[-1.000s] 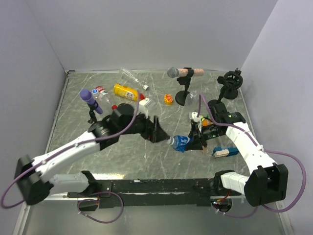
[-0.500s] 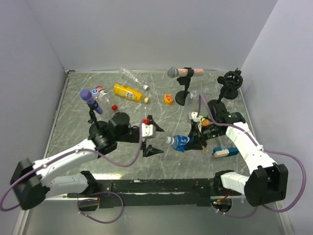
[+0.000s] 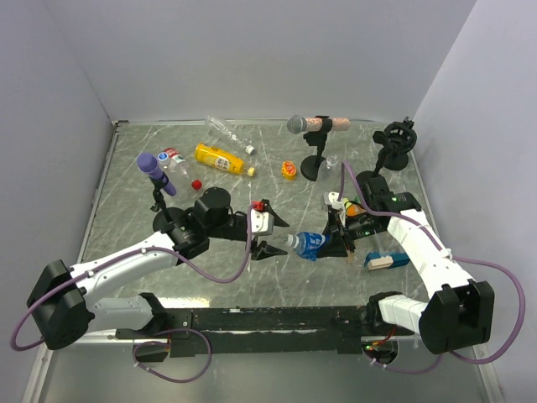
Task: Unscrew the bottle caps
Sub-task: Unscrew the bottle cap from the plastic bottle.
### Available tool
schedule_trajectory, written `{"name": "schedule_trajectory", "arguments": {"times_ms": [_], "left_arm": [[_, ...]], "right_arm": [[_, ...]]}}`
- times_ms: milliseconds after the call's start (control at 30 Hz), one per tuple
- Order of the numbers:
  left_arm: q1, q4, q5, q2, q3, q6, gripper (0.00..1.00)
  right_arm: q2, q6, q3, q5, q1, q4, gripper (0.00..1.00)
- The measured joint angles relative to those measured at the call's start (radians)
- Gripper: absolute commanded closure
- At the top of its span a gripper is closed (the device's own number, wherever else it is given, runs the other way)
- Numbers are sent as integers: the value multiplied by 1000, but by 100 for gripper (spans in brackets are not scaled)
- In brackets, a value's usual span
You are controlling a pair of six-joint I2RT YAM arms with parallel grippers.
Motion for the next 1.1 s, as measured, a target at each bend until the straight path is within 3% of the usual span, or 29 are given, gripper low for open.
{"name": "schedule_trajectory", "arguments": {"times_ms": [567, 700, 767, 833, 967, 1100], "left_arm": [[-7, 1, -11, 29, 15, -26, 62], [-10, -3, -13, 30, 17, -32, 77], [-10, -3, -14, 30, 17, -43, 91], [-10, -3, -15, 30, 17, -57, 99], [-10, -9, -30, 30, 25, -148, 99], [-10, -37, -85, 29, 40, -364, 99]], "right_arm": [[0, 1, 0, 2, 0, 5, 84], [0, 2, 0, 5, 0, 7, 84], [0, 2, 0, 5, 0, 8, 84], [0, 3, 0, 5, 0, 8, 84], [0, 2, 0, 3, 0, 7, 84], [0, 2, 0, -1, 0, 7, 84]]}}
